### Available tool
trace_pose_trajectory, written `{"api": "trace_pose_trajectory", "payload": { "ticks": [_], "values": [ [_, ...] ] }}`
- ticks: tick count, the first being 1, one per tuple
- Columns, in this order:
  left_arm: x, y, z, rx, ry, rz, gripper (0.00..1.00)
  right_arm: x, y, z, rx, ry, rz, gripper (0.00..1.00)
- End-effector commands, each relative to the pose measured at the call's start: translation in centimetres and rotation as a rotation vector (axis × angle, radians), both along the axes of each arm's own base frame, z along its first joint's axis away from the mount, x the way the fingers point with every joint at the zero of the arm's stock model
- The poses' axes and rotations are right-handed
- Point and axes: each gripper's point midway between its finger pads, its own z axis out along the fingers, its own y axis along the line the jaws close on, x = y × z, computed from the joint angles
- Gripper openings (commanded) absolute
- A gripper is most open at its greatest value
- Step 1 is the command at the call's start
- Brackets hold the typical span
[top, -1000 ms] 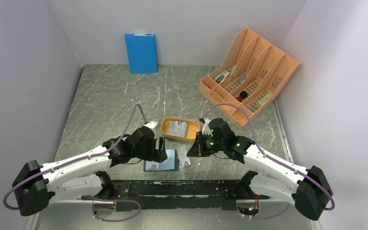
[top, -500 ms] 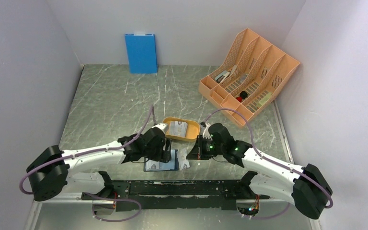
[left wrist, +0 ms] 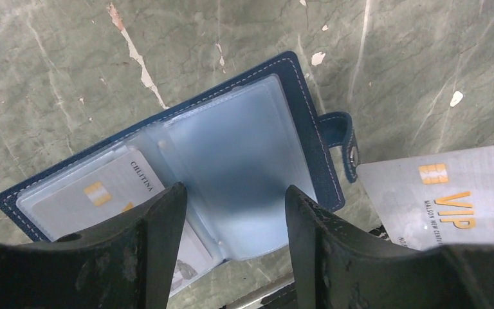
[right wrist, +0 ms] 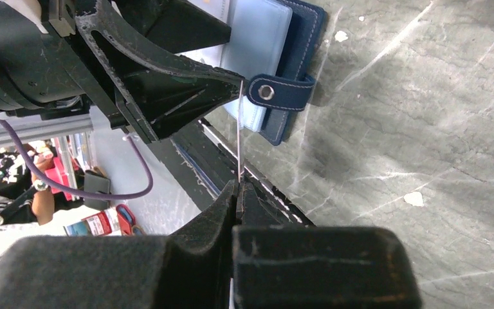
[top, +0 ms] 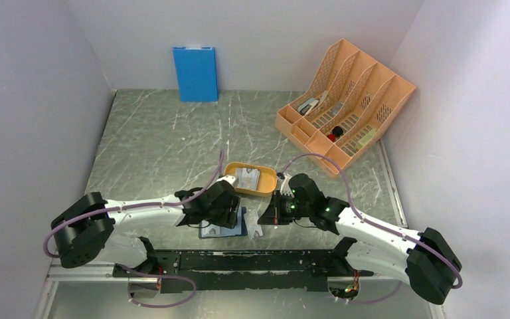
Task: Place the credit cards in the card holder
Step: Turn over the card slot in the card holder.
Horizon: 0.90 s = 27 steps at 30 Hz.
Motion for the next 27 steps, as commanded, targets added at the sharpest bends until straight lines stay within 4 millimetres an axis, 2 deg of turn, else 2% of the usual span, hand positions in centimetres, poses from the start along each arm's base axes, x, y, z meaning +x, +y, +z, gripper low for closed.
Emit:
{"api": "trace_pose_trajectory", "payload": {
  "ticks": [1,7,11,22,27],
  "values": [
    [0.6,-0.7,0.6,-0.007,-0.037,0.004,0.63,-0.2,0.3,0.3,0.025,-0.021,0.008,0.0],
    [0.8,-0.9,2.5,-0.031,-0.076,0.01,0.68,0.0,0.2,0.5,0.025,-0.034,-0.002,0.0],
    [0.7,-0.5,1.6,0.005,-0.067,0.01,0.66,0.0,0.2,0.5,0.025,-0.033,-0.002,0.0],
    [1.1,1.2,-1.0,0.118,-0.069,0.041,0.51,-0.5,0.3,0.7,0.024,-0.043,0.008,0.0],
    [0.8,1.7,-2.0,0.135,-0.06,0.049,0.37,-0.9,0.6,0.8,0.026,-0.054,0.032,0.0]
  ]
}}
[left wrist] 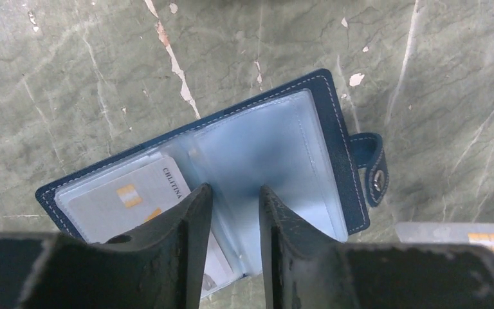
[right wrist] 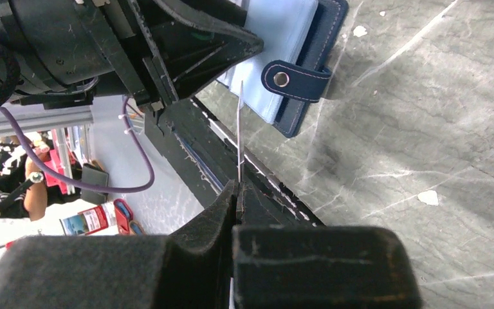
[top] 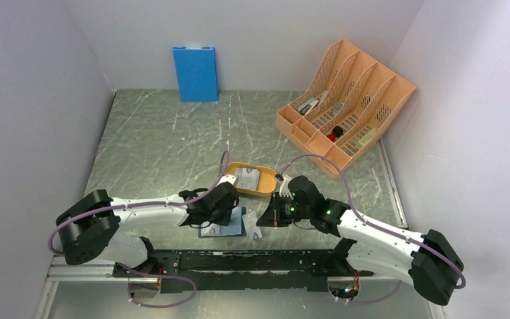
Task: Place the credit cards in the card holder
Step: Turn over the card slot in the card holder.
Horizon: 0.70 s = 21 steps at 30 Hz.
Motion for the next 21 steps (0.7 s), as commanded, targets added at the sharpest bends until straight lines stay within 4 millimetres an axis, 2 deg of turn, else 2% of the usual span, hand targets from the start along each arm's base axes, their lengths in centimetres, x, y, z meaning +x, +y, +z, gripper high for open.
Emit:
{"api": "trace_pose_trajectory", "payload": {
  "ticks": [1,9,15,18,21],
  "values": [
    [-0.2,1.0,-1.5,0.052,0.004,0.017,0.34,-0.2,0.3,0.5,0.014,-0.033,0.015,0.0],
    [-0.6,2.1,-2.6,0.089,0.018,0.037,0.05,-0.5,0.6,-0.4,-0.011,-0.016,0.027,0.0],
    [-0.8,2.3,-3.0,0.089,0.027,0.043,0.05,-0.4,1.0,-1.1,-0.003,0.036,0.001,0.0],
    [-0.9,2.3,-3.1,0.086,0.031,0.045,0.05,-0.5,1.3,-0.7,0.024,0.041,0.001,0.0],
    [-1.0,2.2,-3.1,0.081,0.034,0.045,0.05,0.1,1.4,0.7,0.058,-0.007,-0.013,0.0]
  ]
}}
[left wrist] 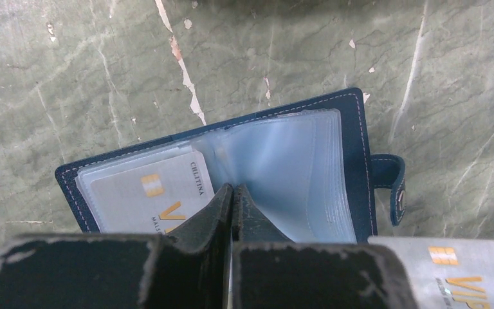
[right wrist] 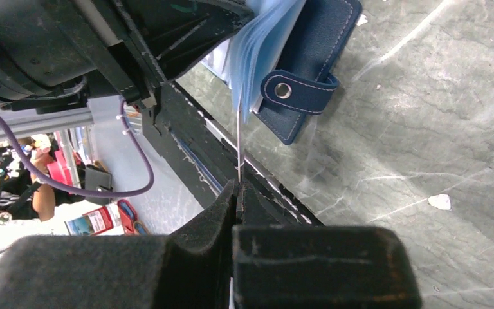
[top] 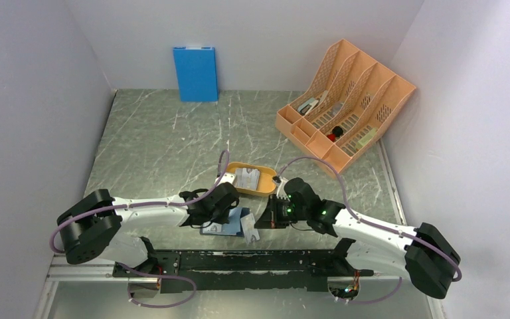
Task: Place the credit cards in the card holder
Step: Turn over the card slot in the card holder.
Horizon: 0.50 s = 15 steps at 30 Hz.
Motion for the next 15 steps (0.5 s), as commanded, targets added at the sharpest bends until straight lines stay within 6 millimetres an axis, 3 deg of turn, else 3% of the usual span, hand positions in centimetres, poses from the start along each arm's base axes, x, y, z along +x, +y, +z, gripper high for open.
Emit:
{"api": "trace_pose_trajectory", "payload": {
  "ticks": [1,6,15],
  "values": [
    [-1.8,2.1,-2.8,0.082,0.068,0.001,0.05,0.7,0.8,2.4,0.081,-0.066,-0.009,0.0],
    [-1.7,1.9,-2.6,0.073,0.07,0.007,0.05,0.6,1.4,2.7,0.08,-0.06,0.023,0.0],
    [-1.7,1.8,-2.5,0.07,0.073,0.013,0.05,0.3,2.0,1.5,0.067,-0.013,0.047,0.0]
  ]
}}
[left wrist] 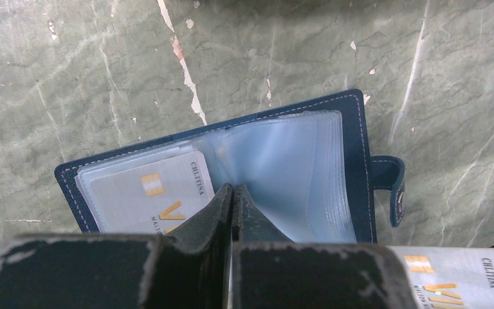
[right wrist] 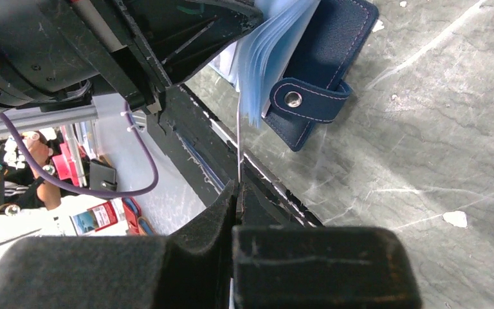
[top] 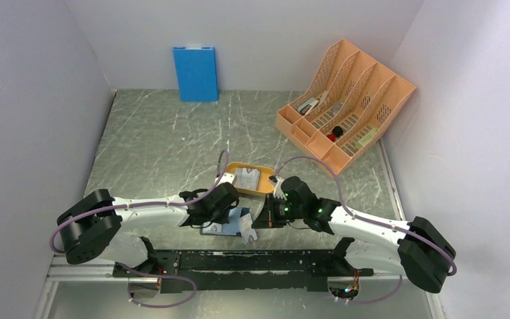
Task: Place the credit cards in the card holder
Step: Turn over the card slot in the card holder.
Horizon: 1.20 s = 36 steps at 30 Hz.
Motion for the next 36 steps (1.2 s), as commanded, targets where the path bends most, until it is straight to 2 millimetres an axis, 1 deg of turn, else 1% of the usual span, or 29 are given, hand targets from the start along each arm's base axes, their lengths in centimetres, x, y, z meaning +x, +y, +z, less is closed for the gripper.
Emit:
{"api": "trace_pose_trajectory", "payload": {
  "ticks": [1,11,16,19,22,32,36],
  "values": [
    [-1.7,1.8,-2.5,0.074,0.071,0.005,0.05,0.3,1.2,1.2,0.044,-0.019,0.026,0.0],
    [-1.8,1.8,-2.6,0.064,0.076,0.01,0.05,0.3,1.4,0.5,0.027,-0.004,0.035,0.0],
    [-1.9,1.7,-2.5,0.063,0.08,0.009,0.05,0.4,1.8,0.3,0.031,0.0,0.048,0.0],
    [-1.8,1.6,-2.2,0.054,0.077,0.012,0.05,0.4,2.1,0.4,0.036,-0.001,0.062,0.0],
    [-1.7,1.4,-1.4,0.038,0.068,0.013,0.06,0.3,2.5,0.4,0.039,0.002,0.076,0.0],
    [-1.1,0.7,2.3,-0.024,0.028,0.015,0.27,0.4,3.2,0.2,0.042,0.005,0.089,0.0],
    [-1.1,0.4,3.7,-0.054,0.019,0.013,0.4,0.3,3.4,-0.2,0.038,0.014,0.091,0.0]
  ]
}}
